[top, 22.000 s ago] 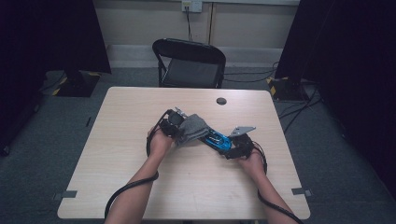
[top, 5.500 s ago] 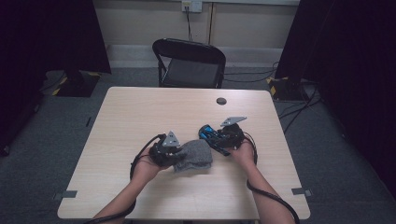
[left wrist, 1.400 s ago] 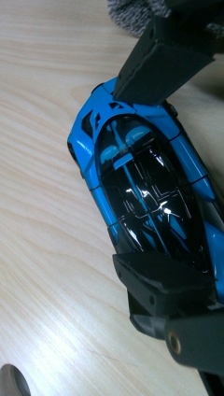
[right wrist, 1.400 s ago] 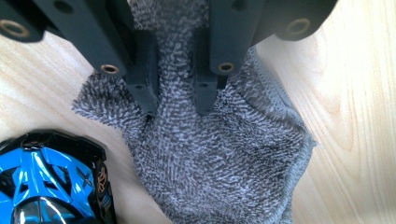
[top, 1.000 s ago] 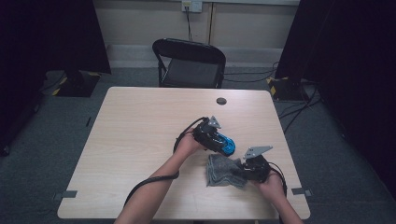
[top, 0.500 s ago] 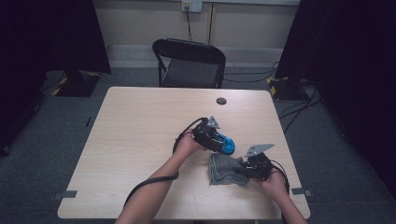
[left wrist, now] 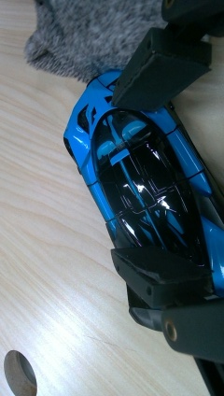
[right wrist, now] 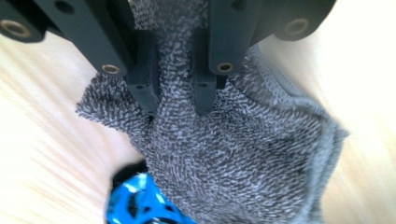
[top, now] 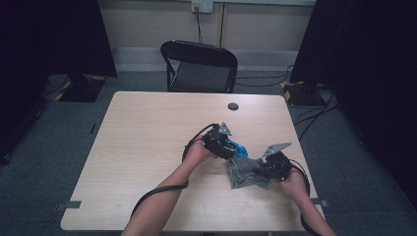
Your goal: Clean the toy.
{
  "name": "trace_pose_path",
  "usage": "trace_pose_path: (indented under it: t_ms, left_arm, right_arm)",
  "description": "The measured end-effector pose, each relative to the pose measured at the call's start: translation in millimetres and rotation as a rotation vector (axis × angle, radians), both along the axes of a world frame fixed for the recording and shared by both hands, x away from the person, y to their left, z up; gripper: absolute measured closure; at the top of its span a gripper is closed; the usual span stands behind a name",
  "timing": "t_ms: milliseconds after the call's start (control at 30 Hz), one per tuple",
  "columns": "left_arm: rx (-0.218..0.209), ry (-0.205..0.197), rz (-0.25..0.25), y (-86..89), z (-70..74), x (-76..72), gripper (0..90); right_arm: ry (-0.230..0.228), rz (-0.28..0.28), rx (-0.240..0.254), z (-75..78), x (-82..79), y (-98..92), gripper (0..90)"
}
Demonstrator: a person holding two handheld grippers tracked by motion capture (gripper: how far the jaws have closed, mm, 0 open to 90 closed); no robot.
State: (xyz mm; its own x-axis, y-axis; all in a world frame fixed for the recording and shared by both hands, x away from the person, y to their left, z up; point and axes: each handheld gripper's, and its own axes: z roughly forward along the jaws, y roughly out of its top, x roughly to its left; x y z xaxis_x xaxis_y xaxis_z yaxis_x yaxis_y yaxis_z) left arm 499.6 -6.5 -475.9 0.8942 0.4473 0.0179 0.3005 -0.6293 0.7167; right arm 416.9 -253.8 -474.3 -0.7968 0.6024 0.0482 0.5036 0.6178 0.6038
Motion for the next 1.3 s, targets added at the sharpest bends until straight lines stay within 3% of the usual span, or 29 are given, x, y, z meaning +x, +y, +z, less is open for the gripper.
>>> trace_pose_path:
  t_ms: [600,1000,1300]
  left_arm:
    - [-0.006,-0.004,0.004,0.0,-0.7,-1.0,22.4]
    - [-0.009,-0.004,0.009,0.0,-0.9,-1.3,22.5]
    - [-0.008,-0.005,0.007,0.5,-0.9,-0.9,22.8]
  right_arm:
    - [-0.007,-0.125,-0.062,1.4,37.4,-15.9,75.9]
    - [-0.036,-0.212,-0.086,0.8,51.9,-14.6,75.8]
    - [-0.042,-0.295,-0.074,0.4,55.9,-20.6,75.8]
